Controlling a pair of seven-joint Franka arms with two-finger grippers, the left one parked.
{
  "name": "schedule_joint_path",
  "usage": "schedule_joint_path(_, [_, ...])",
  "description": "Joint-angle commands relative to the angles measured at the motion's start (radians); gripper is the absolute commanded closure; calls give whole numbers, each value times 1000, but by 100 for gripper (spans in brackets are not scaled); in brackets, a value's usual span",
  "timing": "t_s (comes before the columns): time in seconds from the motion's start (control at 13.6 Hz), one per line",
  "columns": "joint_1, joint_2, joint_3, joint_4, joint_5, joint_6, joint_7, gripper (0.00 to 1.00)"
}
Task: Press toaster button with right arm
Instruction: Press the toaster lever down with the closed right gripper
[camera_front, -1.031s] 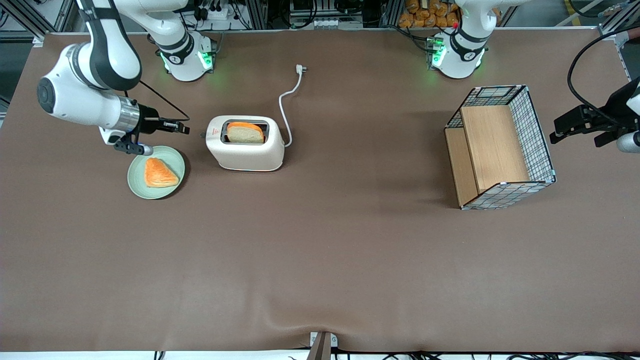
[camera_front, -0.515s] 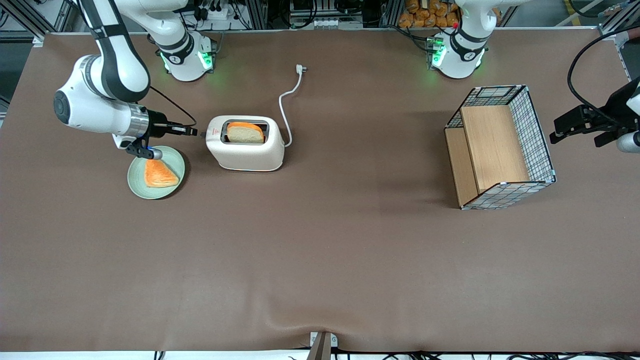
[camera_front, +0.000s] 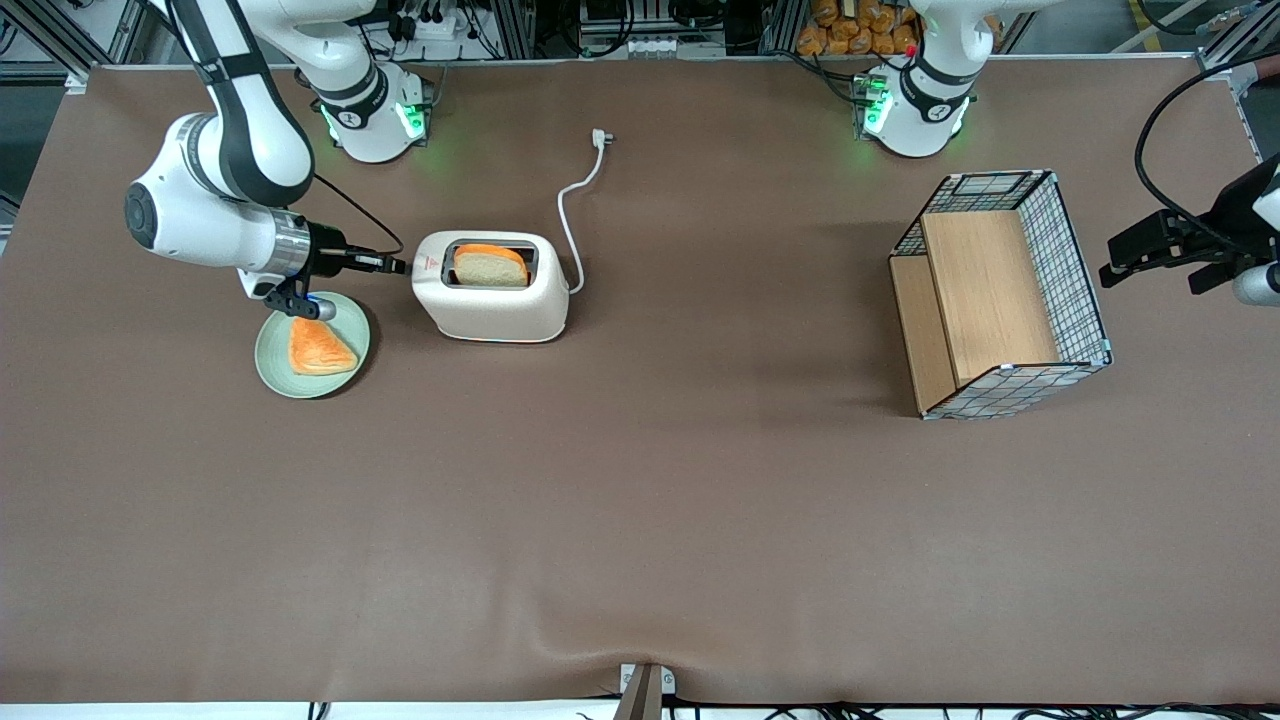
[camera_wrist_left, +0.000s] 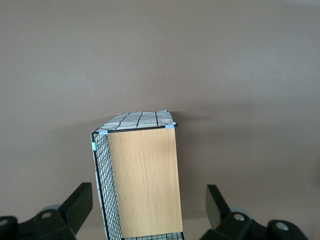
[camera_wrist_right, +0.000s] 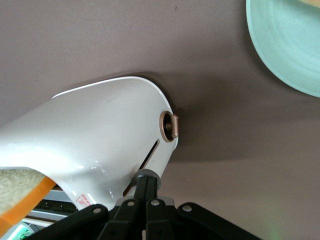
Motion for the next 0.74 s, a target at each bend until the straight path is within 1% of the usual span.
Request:
schedule_joint_path(0.0, [12, 12, -4, -24, 41, 35, -60, 100])
schedule_joint_path(0.07, [12, 18, -4, -26, 44, 46, -60, 100])
schedule_joint_path(0.22, [17, 41, -4, -27, 70, 72, -71, 100])
schedule_joint_path(0.37, [15, 69, -4, -29, 77, 99, -100, 100])
schedule_joint_path(0.52, [15, 81, -6, -29, 104, 101, -146, 100])
schedule_joint_path(0.66, [15, 93, -4, -30, 106, 109, -152, 100])
